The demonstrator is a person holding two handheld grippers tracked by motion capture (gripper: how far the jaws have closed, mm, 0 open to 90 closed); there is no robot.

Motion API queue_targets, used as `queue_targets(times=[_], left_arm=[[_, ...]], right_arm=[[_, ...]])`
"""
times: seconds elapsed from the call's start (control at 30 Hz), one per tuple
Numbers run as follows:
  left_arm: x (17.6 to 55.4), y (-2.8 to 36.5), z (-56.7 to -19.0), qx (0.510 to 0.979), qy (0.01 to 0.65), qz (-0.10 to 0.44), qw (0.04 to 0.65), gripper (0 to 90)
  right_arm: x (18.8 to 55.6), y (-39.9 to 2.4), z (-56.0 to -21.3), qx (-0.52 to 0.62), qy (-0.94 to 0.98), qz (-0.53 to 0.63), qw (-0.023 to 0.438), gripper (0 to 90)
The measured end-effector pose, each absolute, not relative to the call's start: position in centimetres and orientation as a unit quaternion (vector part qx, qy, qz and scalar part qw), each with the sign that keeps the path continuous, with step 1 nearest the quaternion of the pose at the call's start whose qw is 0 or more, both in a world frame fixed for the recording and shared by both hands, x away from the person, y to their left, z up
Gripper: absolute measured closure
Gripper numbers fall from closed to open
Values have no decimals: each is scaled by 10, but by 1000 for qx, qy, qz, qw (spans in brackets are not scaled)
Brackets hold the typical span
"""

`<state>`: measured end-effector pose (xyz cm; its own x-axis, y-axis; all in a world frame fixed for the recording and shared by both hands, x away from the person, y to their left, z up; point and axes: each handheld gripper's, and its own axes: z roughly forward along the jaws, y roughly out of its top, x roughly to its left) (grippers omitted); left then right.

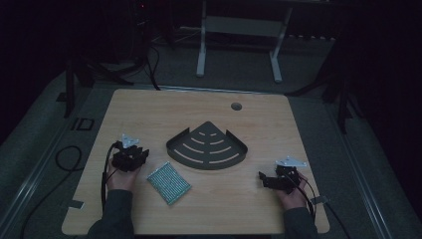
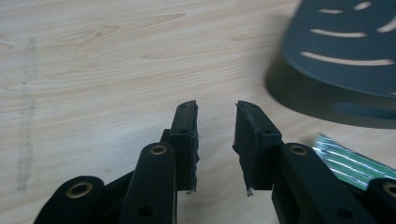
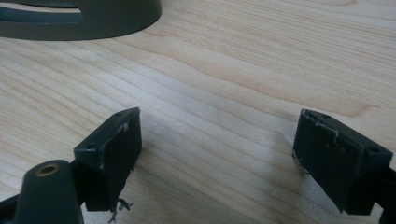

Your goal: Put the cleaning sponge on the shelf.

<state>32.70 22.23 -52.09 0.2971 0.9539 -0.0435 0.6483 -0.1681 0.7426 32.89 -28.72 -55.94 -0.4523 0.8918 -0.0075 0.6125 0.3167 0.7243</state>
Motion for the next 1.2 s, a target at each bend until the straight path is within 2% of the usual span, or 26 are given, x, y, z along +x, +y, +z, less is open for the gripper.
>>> queue_targets(times=[0.17, 0.37, 0.6, 0.97, 1.2], left_arm=[[317, 218, -521, 741, 540, 204, 343, 691], [308, 213, -518, 752, 527, 179, 354, 748], [296, 200, -511, 770, 498, 164, 363, 893], [274, 169, -523, 811, 461, 134, 335, 898], [267, 165, -527, 822, 452, 128, 321, 897]], right_arm=[[329, -287, -559, 478, 785, 334, 209, 149], [329, -287, -559, 478, 785, 334, 209, 149], [329, -288, -559, 477, 786, 334, 209, 149], [330, -287, -559, 477, 786, 334, 208, 148], [331, -287, -559, 476, 786, 335, 207, 147]])
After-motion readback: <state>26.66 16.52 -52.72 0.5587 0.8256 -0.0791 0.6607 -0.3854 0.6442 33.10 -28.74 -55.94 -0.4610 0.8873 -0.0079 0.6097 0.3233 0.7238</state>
